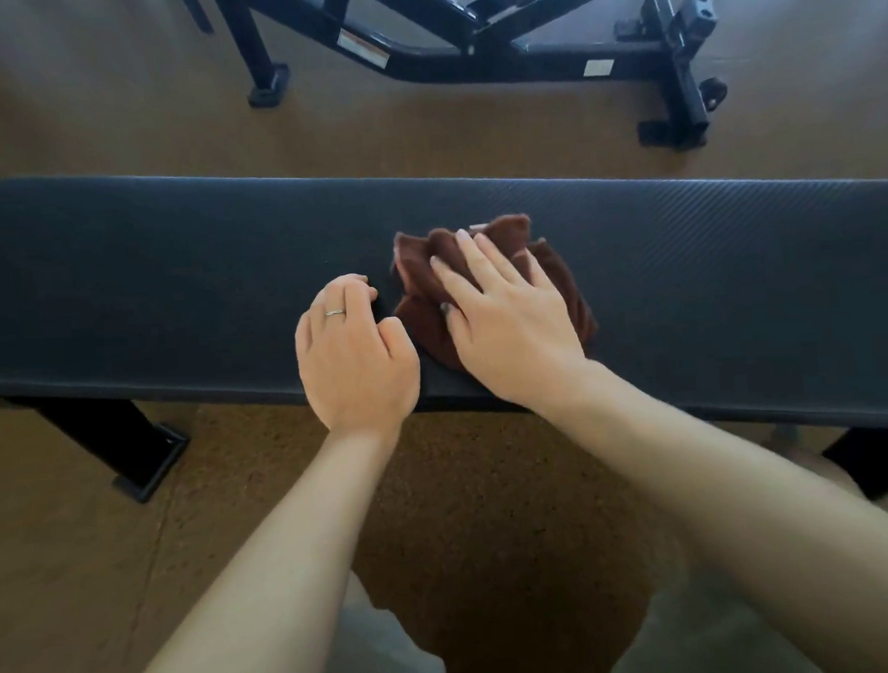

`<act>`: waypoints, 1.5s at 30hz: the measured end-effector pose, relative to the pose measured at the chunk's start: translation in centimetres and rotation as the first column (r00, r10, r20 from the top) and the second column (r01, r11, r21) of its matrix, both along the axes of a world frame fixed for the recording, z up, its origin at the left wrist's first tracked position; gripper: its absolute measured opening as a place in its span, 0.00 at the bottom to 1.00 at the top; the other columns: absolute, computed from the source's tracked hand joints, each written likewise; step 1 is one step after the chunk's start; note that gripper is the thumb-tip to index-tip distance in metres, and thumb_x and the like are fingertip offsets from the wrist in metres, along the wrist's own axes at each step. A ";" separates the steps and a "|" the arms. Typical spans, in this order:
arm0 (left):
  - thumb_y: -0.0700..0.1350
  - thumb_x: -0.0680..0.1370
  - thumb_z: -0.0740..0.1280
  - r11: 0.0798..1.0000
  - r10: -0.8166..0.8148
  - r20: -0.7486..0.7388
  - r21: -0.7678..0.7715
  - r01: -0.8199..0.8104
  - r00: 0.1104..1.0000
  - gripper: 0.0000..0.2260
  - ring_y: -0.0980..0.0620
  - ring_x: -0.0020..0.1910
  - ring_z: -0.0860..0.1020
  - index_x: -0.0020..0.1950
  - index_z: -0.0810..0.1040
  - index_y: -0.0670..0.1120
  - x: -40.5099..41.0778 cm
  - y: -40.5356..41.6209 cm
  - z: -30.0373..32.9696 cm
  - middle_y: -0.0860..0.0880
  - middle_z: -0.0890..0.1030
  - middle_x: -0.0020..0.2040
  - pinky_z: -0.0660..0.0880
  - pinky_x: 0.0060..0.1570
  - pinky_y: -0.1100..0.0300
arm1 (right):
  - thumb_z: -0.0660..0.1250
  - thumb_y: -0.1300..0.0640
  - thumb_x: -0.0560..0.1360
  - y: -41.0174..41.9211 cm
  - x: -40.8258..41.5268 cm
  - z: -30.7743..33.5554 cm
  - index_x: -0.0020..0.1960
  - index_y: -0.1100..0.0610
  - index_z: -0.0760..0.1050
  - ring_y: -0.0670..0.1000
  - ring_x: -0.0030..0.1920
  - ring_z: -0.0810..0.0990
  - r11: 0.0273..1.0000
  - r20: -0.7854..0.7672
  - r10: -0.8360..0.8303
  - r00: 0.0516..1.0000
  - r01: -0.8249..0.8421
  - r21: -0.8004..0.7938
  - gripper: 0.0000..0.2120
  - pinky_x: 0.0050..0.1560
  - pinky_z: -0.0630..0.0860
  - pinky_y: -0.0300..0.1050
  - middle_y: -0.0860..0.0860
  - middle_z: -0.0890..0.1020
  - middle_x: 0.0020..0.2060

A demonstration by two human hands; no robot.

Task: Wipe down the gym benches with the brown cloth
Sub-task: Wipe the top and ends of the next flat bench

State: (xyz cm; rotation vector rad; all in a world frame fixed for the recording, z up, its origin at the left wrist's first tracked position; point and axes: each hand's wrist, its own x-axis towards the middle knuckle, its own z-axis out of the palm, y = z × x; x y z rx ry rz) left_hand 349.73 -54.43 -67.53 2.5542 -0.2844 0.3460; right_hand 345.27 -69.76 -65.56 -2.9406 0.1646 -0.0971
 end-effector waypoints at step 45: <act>0.42 0.81 0.57 0.992 -0.118 -0.003 0.049 0.118 0.993 0.06 0.45 0.56 0.76 0.52 0.74 0.45 6.0 7.7 0.6 0.47 0.78 0.55 0.73 0.61 0.43 | 0.51 0.46 0.86 4.6 12.8 0.3 0.80 0.47 0.66 0.53 0.82 0.58 0.974 -0.033 0.224 0.974 -0.225 -0.019 0.24 0.81 0.53 0.61 0.51 0.64 0.81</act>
